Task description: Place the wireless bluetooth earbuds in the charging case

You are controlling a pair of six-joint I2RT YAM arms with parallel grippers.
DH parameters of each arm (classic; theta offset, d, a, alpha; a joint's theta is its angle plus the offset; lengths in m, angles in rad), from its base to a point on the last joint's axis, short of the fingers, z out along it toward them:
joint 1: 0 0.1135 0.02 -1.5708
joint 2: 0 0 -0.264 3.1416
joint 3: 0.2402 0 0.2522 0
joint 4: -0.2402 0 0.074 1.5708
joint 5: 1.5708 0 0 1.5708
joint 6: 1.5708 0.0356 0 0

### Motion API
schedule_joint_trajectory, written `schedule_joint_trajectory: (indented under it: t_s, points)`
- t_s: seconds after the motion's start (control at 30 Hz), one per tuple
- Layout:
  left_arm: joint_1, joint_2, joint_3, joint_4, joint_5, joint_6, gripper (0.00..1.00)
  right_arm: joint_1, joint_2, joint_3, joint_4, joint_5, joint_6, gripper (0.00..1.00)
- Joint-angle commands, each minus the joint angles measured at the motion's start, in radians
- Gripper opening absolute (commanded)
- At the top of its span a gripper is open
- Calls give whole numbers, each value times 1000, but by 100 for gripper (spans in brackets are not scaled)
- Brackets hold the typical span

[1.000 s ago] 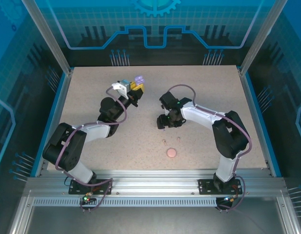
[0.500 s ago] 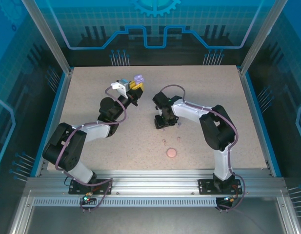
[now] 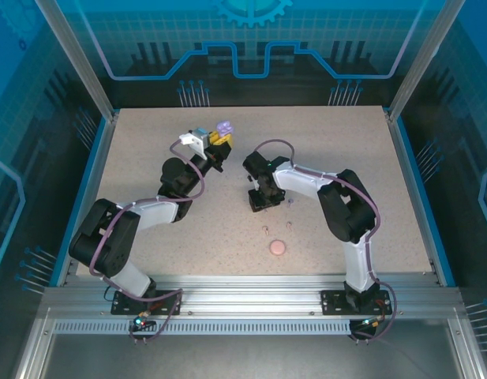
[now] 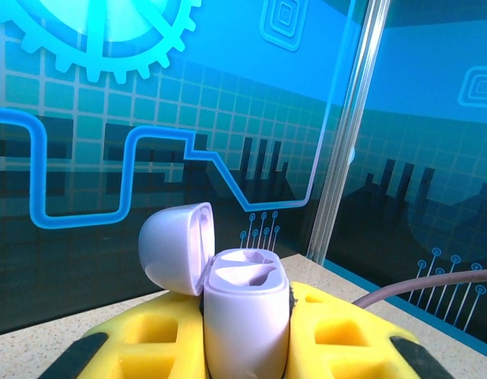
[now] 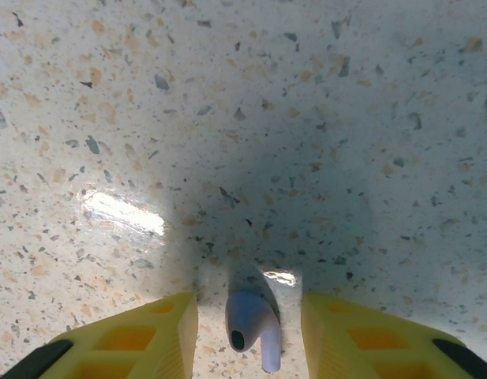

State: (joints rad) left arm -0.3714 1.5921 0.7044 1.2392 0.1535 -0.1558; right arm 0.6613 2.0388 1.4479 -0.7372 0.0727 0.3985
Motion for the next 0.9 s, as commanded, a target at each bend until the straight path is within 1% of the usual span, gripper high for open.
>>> schedule_joint_trajectory:
  t_s: [0.0, 0.3, 0.6, 0.87]
  points:
    - [-2, -25, -11, 37, 4, -4, 0, 15, 15, 7, -27, 17, -13, 40]
    - [-2, -26, -13, 37, 7, -10, 0, 15, 35, 25, -39, 27, -28, 34]
    - [-3, -20, -8, 37, 18, -18, 0, 15, 44, 27, -38, 32, -32, 33]
    - [-2, -16, -8, 33, 26, -28, 0, 15, 50, 33, -39, 32, -41, 27]
